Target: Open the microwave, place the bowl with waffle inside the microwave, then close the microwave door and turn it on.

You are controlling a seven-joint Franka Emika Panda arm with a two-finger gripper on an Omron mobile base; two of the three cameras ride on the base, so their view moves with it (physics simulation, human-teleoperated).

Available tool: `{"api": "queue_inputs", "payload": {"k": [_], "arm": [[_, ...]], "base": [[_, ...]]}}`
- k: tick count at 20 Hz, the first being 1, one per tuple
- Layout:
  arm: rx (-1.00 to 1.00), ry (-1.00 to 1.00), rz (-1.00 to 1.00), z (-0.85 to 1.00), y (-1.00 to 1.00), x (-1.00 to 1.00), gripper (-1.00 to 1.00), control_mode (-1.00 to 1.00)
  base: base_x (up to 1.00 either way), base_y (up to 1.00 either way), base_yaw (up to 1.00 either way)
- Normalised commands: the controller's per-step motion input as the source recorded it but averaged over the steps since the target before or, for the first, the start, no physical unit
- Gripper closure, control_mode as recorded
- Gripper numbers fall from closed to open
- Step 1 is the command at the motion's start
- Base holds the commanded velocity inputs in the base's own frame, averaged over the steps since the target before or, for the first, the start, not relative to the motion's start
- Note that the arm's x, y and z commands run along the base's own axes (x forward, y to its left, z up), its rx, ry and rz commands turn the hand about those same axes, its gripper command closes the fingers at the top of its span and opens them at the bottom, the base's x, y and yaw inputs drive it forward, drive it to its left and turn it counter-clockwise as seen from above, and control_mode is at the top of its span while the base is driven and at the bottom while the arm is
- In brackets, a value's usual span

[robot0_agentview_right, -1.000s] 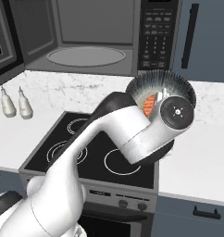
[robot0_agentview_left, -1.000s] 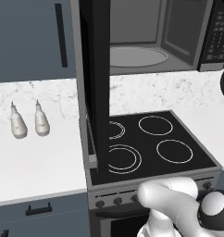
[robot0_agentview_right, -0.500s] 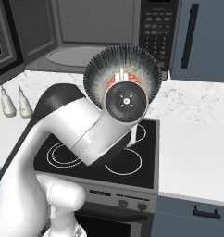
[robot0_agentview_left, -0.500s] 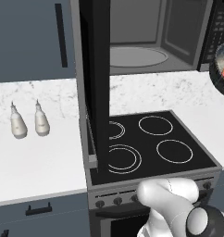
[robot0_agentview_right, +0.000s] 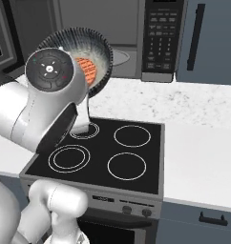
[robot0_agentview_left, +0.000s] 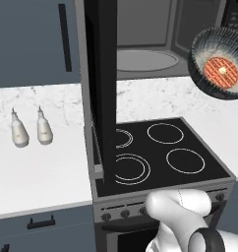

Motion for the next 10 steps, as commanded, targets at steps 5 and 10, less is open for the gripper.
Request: {"api": "queue_inputs", "payload": {"k": [5, 10], "arm": [[-0.05, 0.00, 0.15, 0.49, 0.83, 0.11, 1.00, -1.00], [-0.04, 0.01, 0.05, 0.52, 0.70, 0.24, 1.00, -1.00]], "base": [[0.00, 0.00, 0.00], [0.00, 0.00, 0.00]]}}
